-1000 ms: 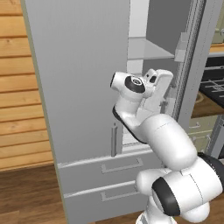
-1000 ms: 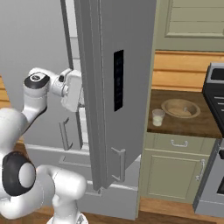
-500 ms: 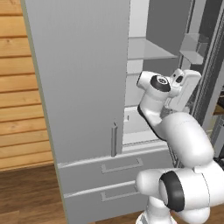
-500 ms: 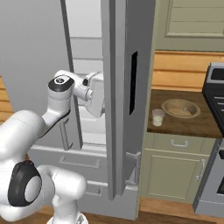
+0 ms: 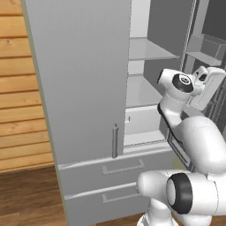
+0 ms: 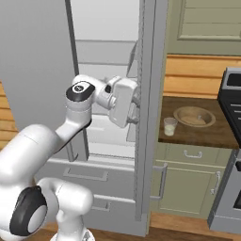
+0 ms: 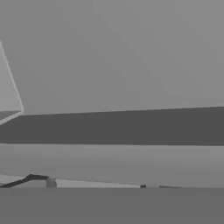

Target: Grab a lemon wedge from the fridge and one ice cube from the ice bowl, and put them in the glass of lemonade.

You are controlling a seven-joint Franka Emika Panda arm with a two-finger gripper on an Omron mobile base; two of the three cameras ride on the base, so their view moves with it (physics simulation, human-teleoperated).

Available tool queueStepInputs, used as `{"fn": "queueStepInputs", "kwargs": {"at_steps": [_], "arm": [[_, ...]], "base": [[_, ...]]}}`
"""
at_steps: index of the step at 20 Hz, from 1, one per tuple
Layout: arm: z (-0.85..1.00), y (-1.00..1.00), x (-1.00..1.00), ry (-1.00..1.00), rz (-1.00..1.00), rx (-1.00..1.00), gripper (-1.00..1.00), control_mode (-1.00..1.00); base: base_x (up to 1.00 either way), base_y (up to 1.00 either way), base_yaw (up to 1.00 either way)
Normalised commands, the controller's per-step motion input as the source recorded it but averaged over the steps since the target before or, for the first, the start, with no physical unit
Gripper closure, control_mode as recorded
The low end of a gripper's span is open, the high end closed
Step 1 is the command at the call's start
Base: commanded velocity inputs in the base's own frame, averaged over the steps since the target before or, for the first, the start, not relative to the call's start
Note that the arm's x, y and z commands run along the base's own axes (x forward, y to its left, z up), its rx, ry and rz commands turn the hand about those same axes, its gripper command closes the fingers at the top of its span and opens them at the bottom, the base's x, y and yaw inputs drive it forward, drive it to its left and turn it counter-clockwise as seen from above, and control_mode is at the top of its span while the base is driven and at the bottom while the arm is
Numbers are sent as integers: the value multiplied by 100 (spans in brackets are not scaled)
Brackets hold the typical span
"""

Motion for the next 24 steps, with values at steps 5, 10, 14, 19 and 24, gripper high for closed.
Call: {"fn": "queueStepInputs", "kwargs": {"at_steps": [5, 10, 14, 19, 24], "arm": [[50, 40, 0, -31, 0, 10, -100, -100], [1, 64, 1, -59, 0, 52, -100, -100], [-38, 77, 3, -48, 10, 78, -100, -100], [-57, 85, -2, -16, 57, 56, -100, -100], [-42, 88, -8, 1, 76, 16, -100, -100]], "base": [[0, 0, 0], [0, 0, 0], [0, 0, 0], [0, 0, 0], [0, 0, 0]]}}
